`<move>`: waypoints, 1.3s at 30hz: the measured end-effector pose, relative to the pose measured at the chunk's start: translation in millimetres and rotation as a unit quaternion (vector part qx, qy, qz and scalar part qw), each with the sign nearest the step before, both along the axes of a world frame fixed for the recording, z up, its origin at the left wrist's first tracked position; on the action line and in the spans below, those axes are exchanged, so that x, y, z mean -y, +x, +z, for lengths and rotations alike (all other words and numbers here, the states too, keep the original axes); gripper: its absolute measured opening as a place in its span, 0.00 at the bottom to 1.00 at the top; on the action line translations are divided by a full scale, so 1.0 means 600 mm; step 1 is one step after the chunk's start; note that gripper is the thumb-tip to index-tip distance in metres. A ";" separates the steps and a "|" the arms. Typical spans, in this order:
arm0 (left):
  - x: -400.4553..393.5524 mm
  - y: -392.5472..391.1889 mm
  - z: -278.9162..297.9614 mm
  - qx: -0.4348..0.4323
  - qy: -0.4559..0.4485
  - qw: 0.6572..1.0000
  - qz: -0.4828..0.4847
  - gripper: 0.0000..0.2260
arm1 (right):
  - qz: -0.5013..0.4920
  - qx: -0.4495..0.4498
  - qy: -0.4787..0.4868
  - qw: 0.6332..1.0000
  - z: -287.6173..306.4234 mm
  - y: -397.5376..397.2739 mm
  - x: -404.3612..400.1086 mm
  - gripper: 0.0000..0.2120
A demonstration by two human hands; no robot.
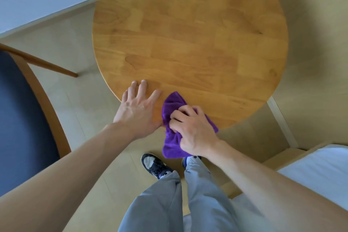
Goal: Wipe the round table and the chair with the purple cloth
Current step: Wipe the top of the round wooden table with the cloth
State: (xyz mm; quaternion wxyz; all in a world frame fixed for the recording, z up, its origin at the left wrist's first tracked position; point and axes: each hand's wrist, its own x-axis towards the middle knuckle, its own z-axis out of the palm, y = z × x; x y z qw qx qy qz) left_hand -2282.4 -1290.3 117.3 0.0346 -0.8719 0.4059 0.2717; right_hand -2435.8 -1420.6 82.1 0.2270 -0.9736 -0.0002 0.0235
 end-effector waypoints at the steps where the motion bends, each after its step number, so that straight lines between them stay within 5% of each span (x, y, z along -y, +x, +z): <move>1: -0.001 -0.001 0.000 0.001 0.006 1.000 -0.004 0.42 | 0.020 -0.010 -0.016 1.000 -0.001 -0.007 0.020 0.13; 5: -0.001 -0.005 0.000 -0.008 0.004 1.000 0.004 0.43 | -0.133 -0.046 -0.050 0.989 0.001 -0.028 0.101 0.13; 10: 0.003 -0.005 -0.001 -0.011 0.001 1.000 0.014 0.43 | -0.429 -0.072 -0.033 0.900 0.010 0.005 0.056 0.15; 12: 0.001 -0.003 -0.001 -0.011 0.004 1.000 0.010 0.43 | -0.355 -0.078 -0.046 0.930 0.008 0.009 0.009 0.13; 15: -0.007 -0.001 -0.003 -0.006 0.007 1.000 -0.004 0.42 | -0.113 -0.031 -0.057 0.991 -0.007 -0.026 -0.009 0.16; 18: -0.009 -0.002 -0.004 0.004 0.009 1.000 -0.012 0.43 | 0.033 -0.012 -0.063 0.997 -0.014 -0.040 0.052 0.16; 21: -0.003 -0.001 0.002 0.002 0.018 1.000 -0.004 0.44 | -0.120 -0.020 -0.063 0.991 -0.006 -0.044 0.118 0.14; 24: 0.017 -0.005 0.010 0.000 -0.005 1.000 0.013 0.43 | -0.401 -0.020 -0.030 0.915 -0.002 -0.041 0.135 0.15; 26: 0.049 -0.013 0.010 -0.003 -0.025 1.000 0.006 0.43 | -0.490 -0.038 -0.026 0.870 0.002 -0.021 0.112 0.15; 28: 0.089 -0.024 0.004 -0.020 -0.010 1.000 -0.008 0.48 | -0.470 -0.064 -0.047 0.879 0.004 -0.012 0.081 0.14; 31: 0.131 -0.038 -0.005 -0.037 0.064 0.997 -0.020 0.58 | -0.222 -0.049 -0.100 0.969 -0.010 -0.054 0.063 0.18; 35: 0.136 -0.045 -0.007 -0.019 0.112 0.993 -0.045 0.62 | -0.013 -0.022 -0.092 0.995 -0.017 -0.086 0.143 0.19; 37: 0.136 -0.046 -0.005 -0.020 0.112 0.992 -0.046 0.63 | -0.063 -0.032 -0.101 0.992 -0.015 -0.077 0.204 0.18; 39: 0.141 -0.046 -0.003 -0.025 0.117 0.992 -0.042 0.63 | -0.231 -0.031 -0.078 0.969 -0.011 -0.070 0.263 0.15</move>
